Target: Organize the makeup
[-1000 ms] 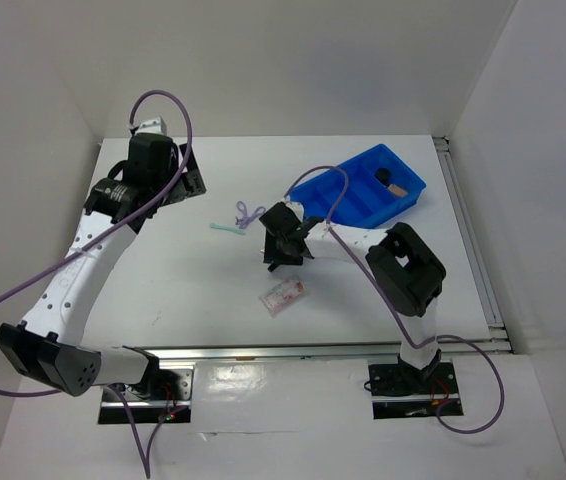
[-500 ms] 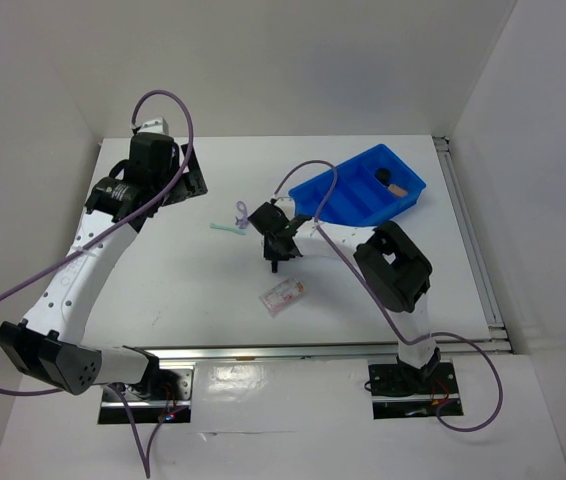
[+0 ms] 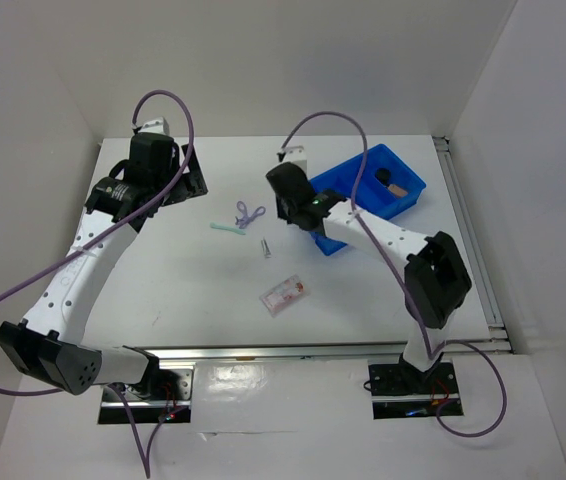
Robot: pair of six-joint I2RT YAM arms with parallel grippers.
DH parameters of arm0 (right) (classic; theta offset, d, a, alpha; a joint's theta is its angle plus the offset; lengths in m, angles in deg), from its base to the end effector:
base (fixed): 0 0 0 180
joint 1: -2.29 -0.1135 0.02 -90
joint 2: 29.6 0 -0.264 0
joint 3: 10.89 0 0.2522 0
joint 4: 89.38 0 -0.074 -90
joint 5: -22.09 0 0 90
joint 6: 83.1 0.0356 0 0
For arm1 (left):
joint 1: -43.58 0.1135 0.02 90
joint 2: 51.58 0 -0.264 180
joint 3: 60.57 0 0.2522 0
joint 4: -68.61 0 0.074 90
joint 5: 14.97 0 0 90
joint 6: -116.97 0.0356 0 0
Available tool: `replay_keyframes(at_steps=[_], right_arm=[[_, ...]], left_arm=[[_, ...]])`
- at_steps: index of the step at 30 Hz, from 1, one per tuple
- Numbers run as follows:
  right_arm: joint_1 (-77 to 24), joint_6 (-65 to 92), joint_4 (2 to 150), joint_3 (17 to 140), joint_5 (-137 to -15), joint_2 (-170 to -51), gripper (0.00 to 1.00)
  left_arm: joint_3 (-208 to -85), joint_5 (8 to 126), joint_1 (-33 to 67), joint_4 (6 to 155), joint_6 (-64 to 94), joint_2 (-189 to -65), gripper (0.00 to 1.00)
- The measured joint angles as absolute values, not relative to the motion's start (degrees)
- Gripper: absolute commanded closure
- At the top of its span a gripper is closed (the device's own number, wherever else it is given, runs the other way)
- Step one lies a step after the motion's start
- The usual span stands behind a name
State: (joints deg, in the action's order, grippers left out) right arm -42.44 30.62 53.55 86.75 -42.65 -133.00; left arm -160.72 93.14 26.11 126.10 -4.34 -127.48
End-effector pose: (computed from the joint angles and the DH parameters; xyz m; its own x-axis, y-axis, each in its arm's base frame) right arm 0.3020 0.2777 0.2728 -0.6088 -0.0910 -0.7881 -0.1849 0.9823 0.0294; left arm 0.2664 -0.0722 0.4140 -0.4661 -0.3711 -0.8031 -0.2398 0.9268 -0.2891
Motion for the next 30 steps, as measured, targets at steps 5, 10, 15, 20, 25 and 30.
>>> replay_keyframes(at_steps=[5,10,15,20,25,30], right_arm=[[-34.9,21.7,58.2,86.9,-39.6,-130.9,0.87],[-30.9,16.7,58.9,87.0,-37.8,-133.1,0.87],[-29.4,14.7,58.8,87.0,-38.3,-136.5,0.87],[-27.7,14.4,58.9,86.9,-39.2,-137.2,0.83],[-26.7,14.5,59.2,86.9,-40.3,-137.8,0.71],[-26.6,14.6,58.9,86.8,-41.8,-139.1,0.59]], left_arm=[[-160.7,92.7,26.1,126.2,-4.3,-127.5,0.00],[-160.7,92.3,26.1,126.2,-4.2,-127.5,0.00],[-160.7,92.3,26.1,126.3,-4.2,-127.5,0.00],[-160.7,92.3,26.1,126.4,-4.2,-127.5,0.00],[-160.7,92.3,26.1,126.5,-4.2,-127.6,0.00],[-160.7,92.1,26.1,126.5,-4.2,-127.7,0.00]])
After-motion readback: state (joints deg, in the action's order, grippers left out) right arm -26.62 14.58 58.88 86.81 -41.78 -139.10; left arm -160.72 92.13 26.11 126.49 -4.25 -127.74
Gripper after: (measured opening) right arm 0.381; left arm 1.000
